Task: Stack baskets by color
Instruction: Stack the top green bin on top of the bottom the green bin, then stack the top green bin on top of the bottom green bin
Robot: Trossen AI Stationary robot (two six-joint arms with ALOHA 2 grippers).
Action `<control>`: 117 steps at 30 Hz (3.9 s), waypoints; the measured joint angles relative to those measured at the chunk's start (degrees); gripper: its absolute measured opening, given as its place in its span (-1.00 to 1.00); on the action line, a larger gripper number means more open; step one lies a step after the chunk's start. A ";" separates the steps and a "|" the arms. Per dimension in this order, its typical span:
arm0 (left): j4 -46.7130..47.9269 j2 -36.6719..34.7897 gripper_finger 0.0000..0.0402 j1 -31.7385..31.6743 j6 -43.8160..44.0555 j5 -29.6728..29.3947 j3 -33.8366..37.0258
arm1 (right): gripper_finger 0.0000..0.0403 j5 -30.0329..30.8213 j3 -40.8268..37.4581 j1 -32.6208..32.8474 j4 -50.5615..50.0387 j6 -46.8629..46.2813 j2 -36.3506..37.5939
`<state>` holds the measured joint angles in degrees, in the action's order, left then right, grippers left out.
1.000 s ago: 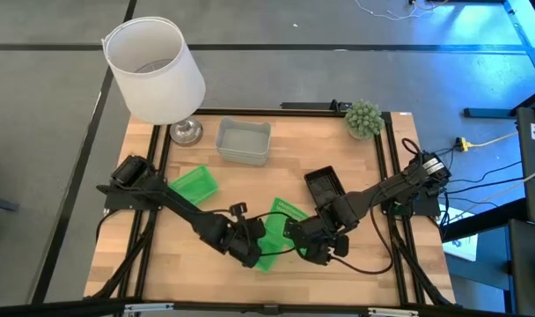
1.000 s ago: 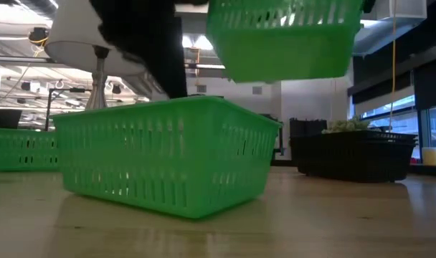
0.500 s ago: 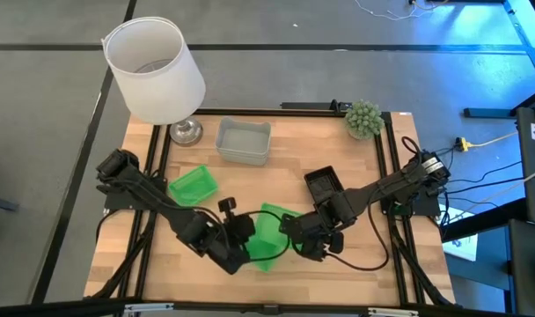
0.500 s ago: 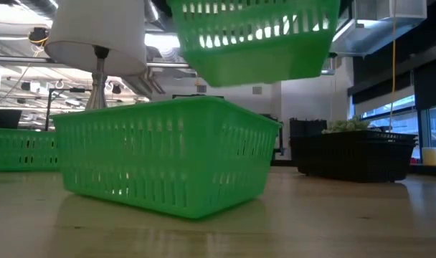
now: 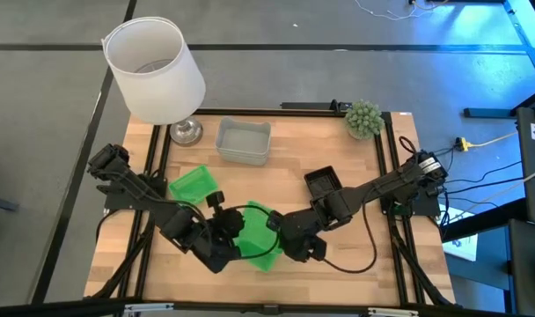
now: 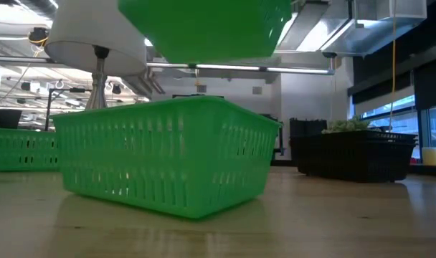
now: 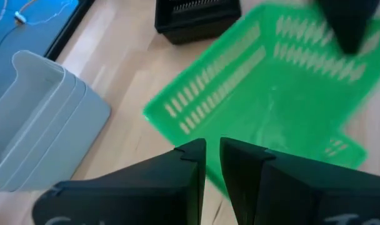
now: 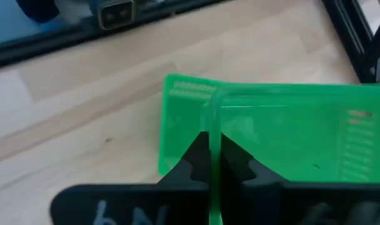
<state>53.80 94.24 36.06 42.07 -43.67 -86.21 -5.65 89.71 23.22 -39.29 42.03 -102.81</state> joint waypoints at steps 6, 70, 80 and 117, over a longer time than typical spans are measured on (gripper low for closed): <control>2.28 -4.37 -0.81 1.75 0.00 -0.79 -0.02 | -1.00 0.02 0.00 -0.85 3.16 -3.61 -4.46; 14.78 -12.49 -0.81 3.87 2.58 -4.62 0.00 | -0.65 -4.51 -0.11 1.84 13.00 -13.35 -12.60; 17.04 -12.47 -0.81 3.89 6.95 -2.40 0.00 | -0.53 -2.33 4.31 1.84 8.64 -15.82 -12.60; 28.63 -12.49 -0.51 -11.22 23.79 15.46 1.31 | -0.53 -1.89 44.59 -1.35 -45.52 -20.74 -10.64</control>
<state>82.43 81.76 24.84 65.86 -28.21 -84.90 -7.54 134.30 21.87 -84.80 21.29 -113.45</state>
